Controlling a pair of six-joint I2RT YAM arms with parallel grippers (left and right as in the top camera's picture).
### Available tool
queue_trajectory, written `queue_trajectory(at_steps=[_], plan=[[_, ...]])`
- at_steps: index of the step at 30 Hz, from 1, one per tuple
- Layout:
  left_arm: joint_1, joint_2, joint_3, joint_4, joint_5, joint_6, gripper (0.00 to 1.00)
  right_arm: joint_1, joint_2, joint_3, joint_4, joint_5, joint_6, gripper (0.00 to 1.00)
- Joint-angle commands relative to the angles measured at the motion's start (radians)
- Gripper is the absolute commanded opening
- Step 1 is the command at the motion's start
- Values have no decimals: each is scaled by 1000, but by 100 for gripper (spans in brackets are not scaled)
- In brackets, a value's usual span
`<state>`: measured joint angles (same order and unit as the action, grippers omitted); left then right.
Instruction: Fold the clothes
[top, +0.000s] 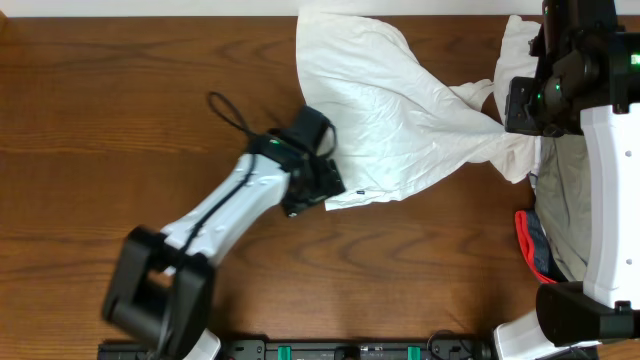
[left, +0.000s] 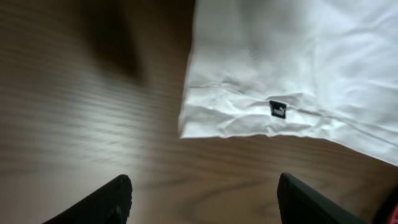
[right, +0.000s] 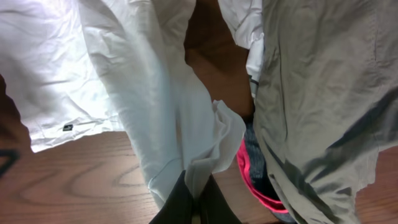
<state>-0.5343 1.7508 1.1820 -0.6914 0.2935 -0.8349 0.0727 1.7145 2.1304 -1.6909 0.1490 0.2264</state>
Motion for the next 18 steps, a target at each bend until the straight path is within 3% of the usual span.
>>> queue_trajectory(at_steps=[1,11,18], plan=[[-37,82,-10,39,43,-153,75,7,-11,-5,-4,0,-4,1],[-73,169,-10,134,-40,-365,76,7,-11,-5,-4,0,-16,1],[-73,201,-10,169,-60,-395,76,7,-11,-5,-4,0,-19,1]])
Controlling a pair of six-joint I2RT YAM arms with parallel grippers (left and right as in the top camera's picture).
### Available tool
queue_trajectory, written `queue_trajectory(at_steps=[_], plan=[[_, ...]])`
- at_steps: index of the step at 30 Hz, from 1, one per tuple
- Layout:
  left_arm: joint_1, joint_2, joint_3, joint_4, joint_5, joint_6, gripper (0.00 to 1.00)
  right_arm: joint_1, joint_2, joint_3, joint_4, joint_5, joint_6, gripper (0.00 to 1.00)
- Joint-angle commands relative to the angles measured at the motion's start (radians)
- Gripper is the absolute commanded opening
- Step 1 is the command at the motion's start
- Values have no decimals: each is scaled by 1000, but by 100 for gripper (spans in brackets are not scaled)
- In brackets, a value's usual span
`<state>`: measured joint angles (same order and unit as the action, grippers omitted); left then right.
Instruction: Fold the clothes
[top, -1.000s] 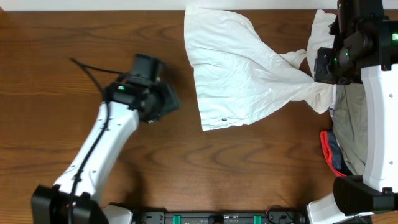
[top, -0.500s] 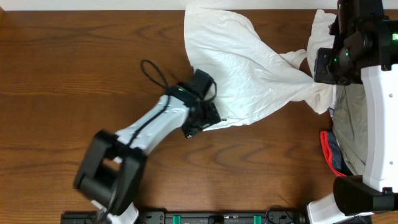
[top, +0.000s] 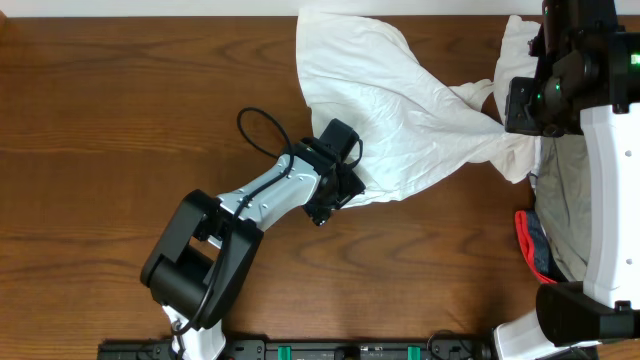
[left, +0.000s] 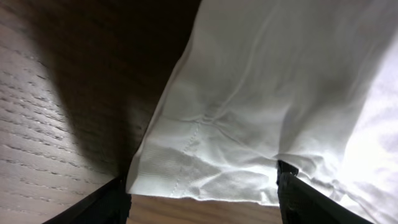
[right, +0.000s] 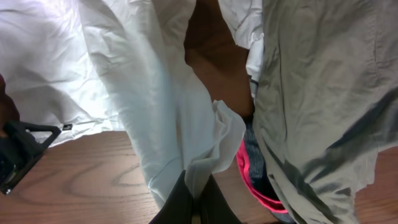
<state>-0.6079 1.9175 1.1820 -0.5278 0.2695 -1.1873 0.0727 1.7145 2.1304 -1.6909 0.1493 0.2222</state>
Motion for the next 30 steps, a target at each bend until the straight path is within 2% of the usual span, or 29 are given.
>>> queue_trajectory(at_steps=[1,6,9,11,19,21,24,25,30], plan=[[0,37,-10,11,-36,-46,76,7,-11,-5,-4,0,-14,1],[0,44,-10,42,-69,-75,76,10,-11,-5,-3,-1,-14,1],[0,47,-10,63,-107,-75,56,11,-11,-5,-4,0,-14,1],[0,50,-10,71,-136,-75,47,11,-11,-5,-4,-1,-14,1],[0,116,-10,113,-151,-75,44,21,-11,-5,-4,-12,-14,1],[0,136,-10,116,-151,-72,34,23,-11,-5,-4,-23,-14,1],[1,141,-9,121,-151,-24,9,23,-11,-5,-3,-23,-14,1],[1,140,-9,124,-151,-7,6,23,-11,-5,-3,-23,-14,1],[8,111,-8,114,-152,100,6,24,-11,-5,-3,-23,-14,1]])
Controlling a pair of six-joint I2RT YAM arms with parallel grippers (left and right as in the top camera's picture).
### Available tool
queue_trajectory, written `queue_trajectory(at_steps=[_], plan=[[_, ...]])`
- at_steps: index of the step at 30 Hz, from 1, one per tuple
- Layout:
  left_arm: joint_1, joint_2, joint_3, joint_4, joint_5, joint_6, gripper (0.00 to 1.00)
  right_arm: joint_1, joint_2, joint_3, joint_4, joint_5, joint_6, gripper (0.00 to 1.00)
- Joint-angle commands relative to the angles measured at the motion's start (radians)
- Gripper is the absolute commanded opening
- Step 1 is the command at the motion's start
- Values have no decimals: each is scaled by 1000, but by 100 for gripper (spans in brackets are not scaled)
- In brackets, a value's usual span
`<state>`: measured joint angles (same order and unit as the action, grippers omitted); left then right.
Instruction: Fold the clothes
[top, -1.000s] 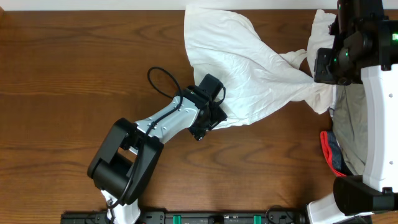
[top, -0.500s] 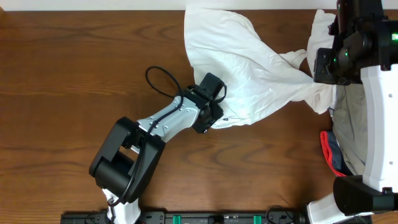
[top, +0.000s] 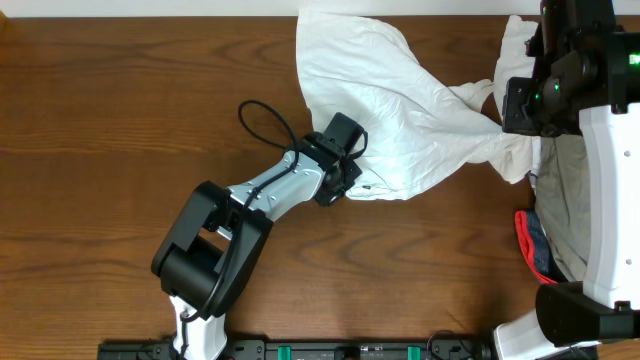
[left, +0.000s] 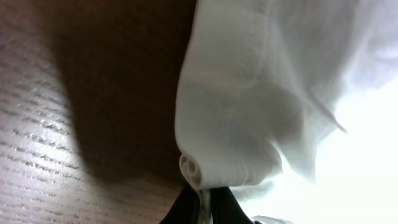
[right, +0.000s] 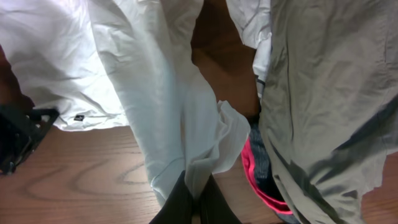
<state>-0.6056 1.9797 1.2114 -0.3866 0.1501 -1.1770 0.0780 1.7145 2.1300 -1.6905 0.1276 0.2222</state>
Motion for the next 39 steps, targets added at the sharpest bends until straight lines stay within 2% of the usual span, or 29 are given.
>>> queue_trajectory(at_steps=[1,5,10,18,23,32,39], plan=[[8,37,-38,-39,-37,108,6,19,-11,-4,-3,-1,-14,1],[31,-72,-38,-144,-115,191,6,19,-11,-4,-3,-1,-14,1],[118,-307,-38,-285,-207,344,6,19,-11,-4,0,0,-14,1],[347,-675,-27,-324,-150,565,6,26,-21,-3,84,-4,-14,1],[418,-863,56,-332,-138,692,6,26,-72,24,146,-5,-14,1],[428,-1054,348,-455,-139,736,6,28,-322,164,224,-5,-14,1],[428,-1110,453,-476,-139,735,6,28,-473,187,327,-5,-14,1]])
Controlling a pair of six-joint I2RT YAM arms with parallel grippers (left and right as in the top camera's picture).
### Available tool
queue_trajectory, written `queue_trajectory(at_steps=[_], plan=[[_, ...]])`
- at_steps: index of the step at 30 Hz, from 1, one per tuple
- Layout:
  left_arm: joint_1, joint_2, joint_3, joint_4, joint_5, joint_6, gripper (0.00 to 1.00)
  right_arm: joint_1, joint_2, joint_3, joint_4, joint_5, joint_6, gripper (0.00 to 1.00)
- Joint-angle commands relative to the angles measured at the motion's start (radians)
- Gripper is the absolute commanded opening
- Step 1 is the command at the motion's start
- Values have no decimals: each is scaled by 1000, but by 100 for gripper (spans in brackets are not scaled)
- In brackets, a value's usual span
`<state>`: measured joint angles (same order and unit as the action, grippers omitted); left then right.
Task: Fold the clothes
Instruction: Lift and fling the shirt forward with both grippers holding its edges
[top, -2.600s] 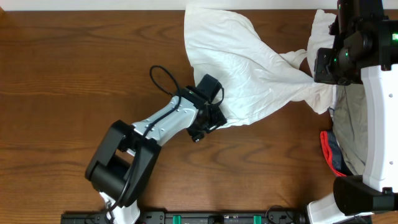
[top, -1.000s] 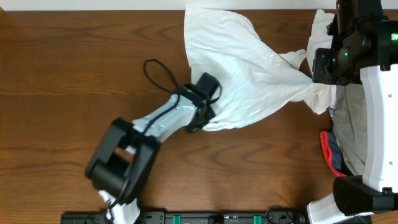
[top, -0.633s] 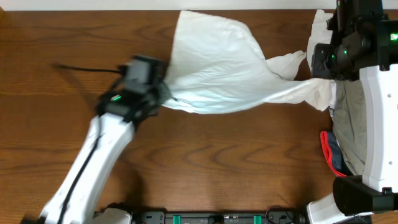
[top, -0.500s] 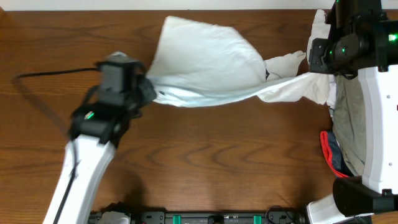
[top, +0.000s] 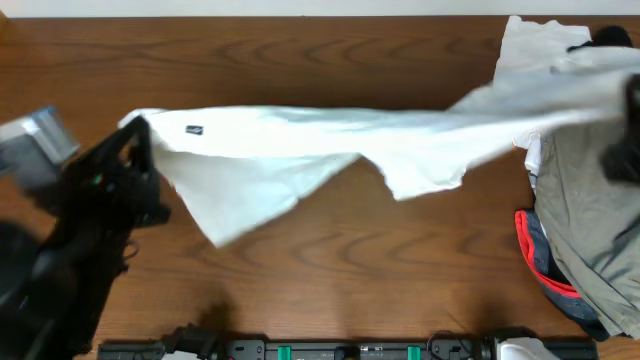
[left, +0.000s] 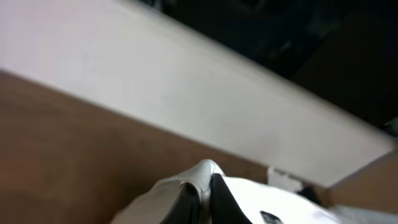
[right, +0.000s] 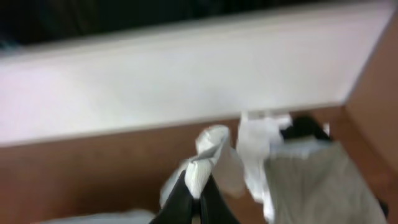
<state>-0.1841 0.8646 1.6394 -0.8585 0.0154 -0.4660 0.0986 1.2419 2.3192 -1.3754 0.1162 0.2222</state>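
A white garment (top: 330, 140) hangs stretched in the air across the table, from the far left to the far right, with a small dark label near its left end. My left gripper (left: 200, 194) is shut on a bunched fold of its left corner (left: 205, 171). My right gripper (right: 198, 194) is shut on a fold of its right end (right: 204, 165). In the overhead view both arms are raised and blurred, the left arm (top: 95, 195) at the left edge and the right arm (top: 622, 105) at the right edge.
A pile of clothes lies at the right edge of the wooden table (top: 330, 280): a grey garment (top: 585, 210), a red and blue item (top: 535, 255) and a white piece (top: 528, 40) at the back. A pale wall runs behind the table.
Both grippers have risen and drawn far apart. The left one went from the table's middle to the far left, and the white garment is lifted off the table and stretched between them.
The left gripper stood open by the garment's labelled corner while the right held the other end shut. The left then closed in on the hem and was shut on it. Now the garment hangs spread in the air between both grippers.
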Motion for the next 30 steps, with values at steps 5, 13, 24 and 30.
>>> queue_trajectory(at_steps=[5,13,24,30], plan=[[6,46,31,0,-5,24,6,8,42,-3,13,6,-13,1],[6,312,31,39,-5,29,6,8,348,-4,-9,6,-7,1],[106,705,134,261,88,81,6,6,607,16,398,7,-48,1],[209,716,364,251,156,119,6,7,534,168,428,40,-53,1]])
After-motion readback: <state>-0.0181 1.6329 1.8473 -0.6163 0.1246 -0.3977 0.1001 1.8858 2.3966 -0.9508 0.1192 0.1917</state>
